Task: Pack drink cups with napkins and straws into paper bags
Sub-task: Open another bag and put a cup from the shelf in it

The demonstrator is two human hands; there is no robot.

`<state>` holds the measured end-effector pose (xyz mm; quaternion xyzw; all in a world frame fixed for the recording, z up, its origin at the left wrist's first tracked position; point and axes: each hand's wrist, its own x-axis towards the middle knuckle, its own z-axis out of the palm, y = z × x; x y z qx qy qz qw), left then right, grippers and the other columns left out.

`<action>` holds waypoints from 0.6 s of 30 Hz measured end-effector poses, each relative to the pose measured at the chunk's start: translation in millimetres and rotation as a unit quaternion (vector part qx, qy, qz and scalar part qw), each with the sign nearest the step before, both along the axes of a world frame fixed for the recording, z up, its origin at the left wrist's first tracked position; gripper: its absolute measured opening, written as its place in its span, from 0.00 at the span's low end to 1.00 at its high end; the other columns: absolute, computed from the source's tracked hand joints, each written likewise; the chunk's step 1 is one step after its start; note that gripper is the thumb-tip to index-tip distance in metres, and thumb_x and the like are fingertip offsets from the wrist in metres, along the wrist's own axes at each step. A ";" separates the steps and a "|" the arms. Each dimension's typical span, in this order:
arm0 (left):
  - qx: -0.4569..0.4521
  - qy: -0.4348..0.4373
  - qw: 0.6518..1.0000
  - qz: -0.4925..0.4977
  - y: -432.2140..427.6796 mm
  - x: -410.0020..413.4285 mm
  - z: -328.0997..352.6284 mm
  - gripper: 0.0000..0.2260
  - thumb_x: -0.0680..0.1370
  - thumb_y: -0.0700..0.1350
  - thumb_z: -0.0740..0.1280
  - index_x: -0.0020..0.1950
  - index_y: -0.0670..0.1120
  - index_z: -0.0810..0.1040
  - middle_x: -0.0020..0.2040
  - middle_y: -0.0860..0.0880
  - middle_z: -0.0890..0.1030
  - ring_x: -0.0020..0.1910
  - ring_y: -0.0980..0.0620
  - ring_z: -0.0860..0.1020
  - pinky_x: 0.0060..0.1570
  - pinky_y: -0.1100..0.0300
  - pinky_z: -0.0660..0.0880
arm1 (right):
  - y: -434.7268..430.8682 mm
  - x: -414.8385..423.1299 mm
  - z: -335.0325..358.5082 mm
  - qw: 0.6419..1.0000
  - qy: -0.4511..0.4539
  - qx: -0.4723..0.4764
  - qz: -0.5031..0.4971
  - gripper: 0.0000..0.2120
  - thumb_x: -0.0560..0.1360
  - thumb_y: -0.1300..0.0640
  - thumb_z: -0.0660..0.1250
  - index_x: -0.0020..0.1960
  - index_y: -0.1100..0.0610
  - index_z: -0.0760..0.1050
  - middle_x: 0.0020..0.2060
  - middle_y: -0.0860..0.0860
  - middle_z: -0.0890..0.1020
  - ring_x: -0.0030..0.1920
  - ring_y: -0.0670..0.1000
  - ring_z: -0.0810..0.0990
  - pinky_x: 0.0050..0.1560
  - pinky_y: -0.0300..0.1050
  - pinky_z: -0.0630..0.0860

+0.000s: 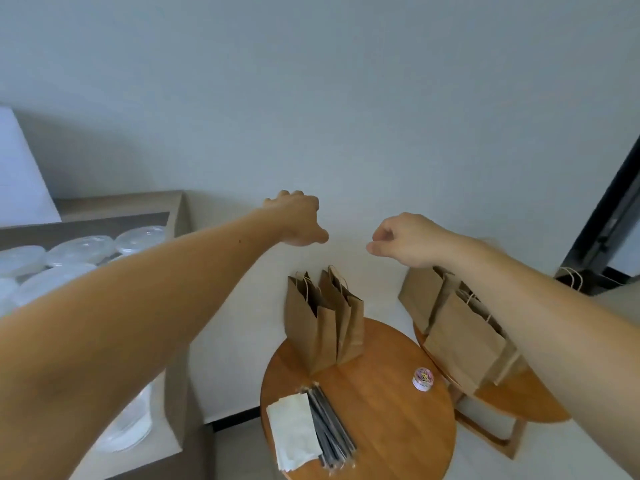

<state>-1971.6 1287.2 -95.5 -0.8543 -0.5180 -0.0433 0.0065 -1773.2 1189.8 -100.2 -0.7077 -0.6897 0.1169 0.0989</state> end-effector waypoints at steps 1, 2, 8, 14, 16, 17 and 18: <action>-0.008 -0.004 1.000 -0.007 7.6 12.4 -9.2 0.30 0.75 0.60 0.65 0.74 0.50 0.66 0.71 0.46 0.68 0.70 0.41 0.65 0.61 0.46 0.66 | 4.7 10.4 -7.3 1.000 0.002 -0.007 -0.007 0.22 0.80 0.42 0.62 0.67 0.56 0.75 0.66 0.51 0.77 0.63 0.53 0.76 0.60 0.47 0.73; -0.017 -0.009 1.000 -0.013 17.5 26.4 -19.0 0.30 0.76 0.59 0.65 0.75 0.50 0.65 0.72 0.46 0.68 0.70 0.41 0.65 0.62 0.45 0.66 | 11.6 22.8 -14.1 1.000 0.002 -0.013 -0.017 0.23 0.80 0.42 0.62 0.67 0.56 0.75 0.66 0.51 0.77 0.62 0.53 0.76 0.59 0.47 0.73; -0.075 -0.009 0.997 -0.027 85.3 85.4 -85.5 0.26 0.76 0.57 0.64 0.70 0.47 0.69 0.65 0.45 0.73 0.64 0.42 0.69 0.56 0.48 0.71 | 68.7 86.9 -55.9 0.995 0.013 -0.062 -0.074 0.22 0.79 0.41 0.62 0.65 0.55 0.76 0.63 0.51 0.78 0.61 0.53 0.76 0.61 0.51 0.74; -0.119 -0.015 0.993 0.001 130.6 108.3 -151.3 0.17 0.75 0.56 0.65 0.59 0.48 0.71 0.55 0.48 0.76 0.53 0.45 0.72 0.55 0.47 0.75 | 130.2 115.1 -116.1 0.990 0.051 -0.111 -0.072 0.23 0.79 0.44 0.63 0.56 0.64 0.80 0.52 0.61 0.82 0.53 0.61 0.81 0.56 0.57 0.77; -0.138 -0.014 0.990 0.020 137.8 113.1 -169.7 0.13 0.75 0.57 0.64 0.53 0.50 0.71 0.48 0.49 0.76 0.48 0.47 0.73 0.51 0.47 0.78 | 151.9 118.2 -138.9 0.987 0.057 -0.139 -0.055 0.23 0.79 0.45 0.63 0.51 0.66 0.79 0.46 0.63 0.81 0.51 0.66 0.80 0.50 0.57 0.77; -0.146 -0.008 0.989 0.025 140.7 116.2 -178.2 0.12 0.75 0.56 0.64 0.51 0.50 0.71 0.45 0.50 0.75 0.47 0.47 0.74 0.50 0.48 0.79 | 162.6 119.8 -150.7 0.985 0.060 -0.153 -0.047 0.24 0.80 0.45 0.63 0.54 0.68 0.79 0.49 0.65 0.81 0.53 0.67 0.79 0.52 0.59 0.77; -0.152 0.000 0.988 0.028 143.6 119.5 -186.4 0.11 0.75 0.56 0.64 0.50 0.50 0.71 0.43 0.50 0.74 0.46 0.47 0.74 0.50 0.48 0.79 | 173.6 121.5 -162.7 0.984 0.061 -0.163 -0.040 0.25 0.80 0.46 0.63 0.58 0.69 0.78 0.55 0.66 0.80 0.57 0.68 0.78 0.57 0.61 0.77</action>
